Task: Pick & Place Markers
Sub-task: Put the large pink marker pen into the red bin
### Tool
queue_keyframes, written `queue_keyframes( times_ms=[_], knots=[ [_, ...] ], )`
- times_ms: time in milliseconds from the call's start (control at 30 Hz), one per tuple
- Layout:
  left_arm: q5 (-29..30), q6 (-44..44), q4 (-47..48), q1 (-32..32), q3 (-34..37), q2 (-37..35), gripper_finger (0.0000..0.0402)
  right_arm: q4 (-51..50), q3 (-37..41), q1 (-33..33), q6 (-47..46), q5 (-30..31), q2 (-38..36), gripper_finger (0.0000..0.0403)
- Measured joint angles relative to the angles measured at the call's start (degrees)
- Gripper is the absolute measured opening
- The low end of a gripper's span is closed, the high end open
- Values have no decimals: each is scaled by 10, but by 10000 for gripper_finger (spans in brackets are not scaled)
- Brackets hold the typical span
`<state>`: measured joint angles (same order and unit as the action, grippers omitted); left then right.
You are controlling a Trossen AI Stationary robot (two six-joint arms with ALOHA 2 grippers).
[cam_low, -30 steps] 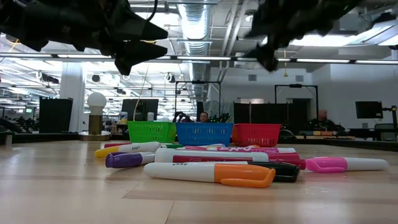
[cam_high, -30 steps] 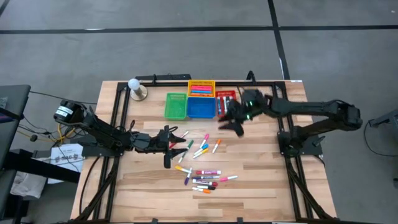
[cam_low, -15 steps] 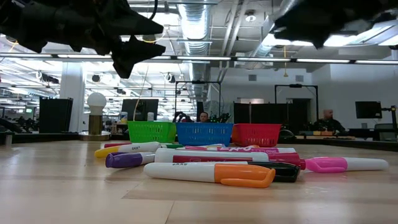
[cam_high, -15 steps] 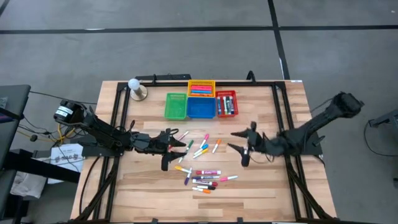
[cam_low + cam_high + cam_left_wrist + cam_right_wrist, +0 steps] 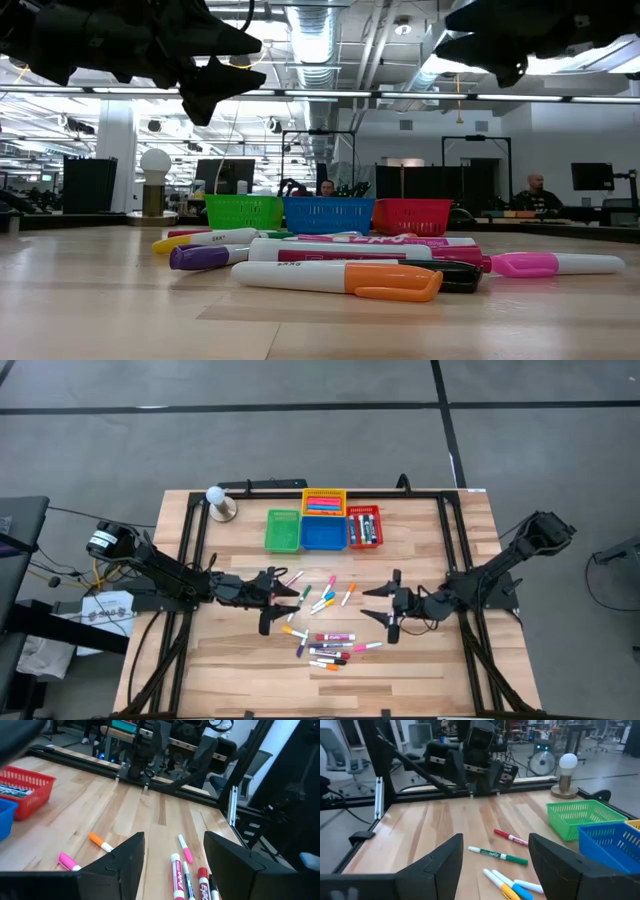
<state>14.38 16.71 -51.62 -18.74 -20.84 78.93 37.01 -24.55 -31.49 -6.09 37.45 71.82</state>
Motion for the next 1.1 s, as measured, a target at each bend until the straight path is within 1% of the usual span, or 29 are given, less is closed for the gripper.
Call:
queue_keyframes(
  times_ms=[67, 133, 300, 433, 600, 767, 933, 1100],
  knots=[
    [-6, 0, 16, 0, 0, 0, 205, -8, -7, 4, 1, -3, 10, 213],
    [-7, 0, 46, 0, 0, 0, 205, -40, -16, 10, 0, -14, 20, 209],
    [-6, 1, 101, 0, 0, 0, 205, -154, -54, 37, -57, -82, 56, 189],
    [-5, 1, 103, 0, 0, 0, 205, -193, -85, 59, -57, -146, 101, 169],
    [13, 0, 102, 2, 0, 0, 205, -204, -97, 74, 0, -192, 162, 146],
    [15, -1, 102, 2, 0, 0, 205, -195, -97, 77, -7, -210, 212, 131],
    [15, -1, 101, 2, 0, 0, 205, -164, -97, 77, -8, -211, 230, 128],
    [15, -1, 101, 5, 0, 0, 205, -157, -97, 76, -10, -211, 231, 138]
  ],
)
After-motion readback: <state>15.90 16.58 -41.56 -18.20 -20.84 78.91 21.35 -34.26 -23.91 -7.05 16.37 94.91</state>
